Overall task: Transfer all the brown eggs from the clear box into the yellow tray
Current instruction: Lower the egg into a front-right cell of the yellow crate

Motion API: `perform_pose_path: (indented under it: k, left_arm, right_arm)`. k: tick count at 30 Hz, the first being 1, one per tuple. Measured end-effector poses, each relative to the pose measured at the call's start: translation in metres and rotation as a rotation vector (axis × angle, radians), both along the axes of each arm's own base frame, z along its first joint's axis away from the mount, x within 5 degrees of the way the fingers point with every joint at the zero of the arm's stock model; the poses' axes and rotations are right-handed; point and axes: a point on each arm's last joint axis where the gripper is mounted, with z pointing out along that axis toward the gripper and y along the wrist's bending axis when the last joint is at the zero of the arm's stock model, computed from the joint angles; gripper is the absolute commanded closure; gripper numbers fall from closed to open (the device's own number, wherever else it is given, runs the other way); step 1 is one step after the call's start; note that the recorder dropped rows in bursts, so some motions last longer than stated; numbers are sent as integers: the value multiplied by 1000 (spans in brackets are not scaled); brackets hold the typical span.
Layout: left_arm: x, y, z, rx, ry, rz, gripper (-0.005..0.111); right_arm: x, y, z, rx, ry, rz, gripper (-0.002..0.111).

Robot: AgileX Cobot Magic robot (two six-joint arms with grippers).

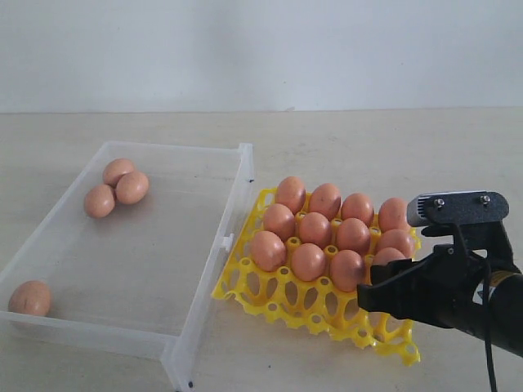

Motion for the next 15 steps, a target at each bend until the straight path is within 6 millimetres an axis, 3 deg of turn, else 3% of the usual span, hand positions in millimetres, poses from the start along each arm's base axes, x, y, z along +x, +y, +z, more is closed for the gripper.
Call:
perform_pose_path:
  k: [2,4,15]
  left_arm:
    - [0,0,0,0,0,0,111]
    - [0,0,0,0,0,0,111]
    - [0,0,0,0,0,0,111]
  right_arm:
    - [0,0,0,4,1,-3,68]
    - [0,0,0,8,4,-7,59]
    - [0,0,0,10,4,-9,58]
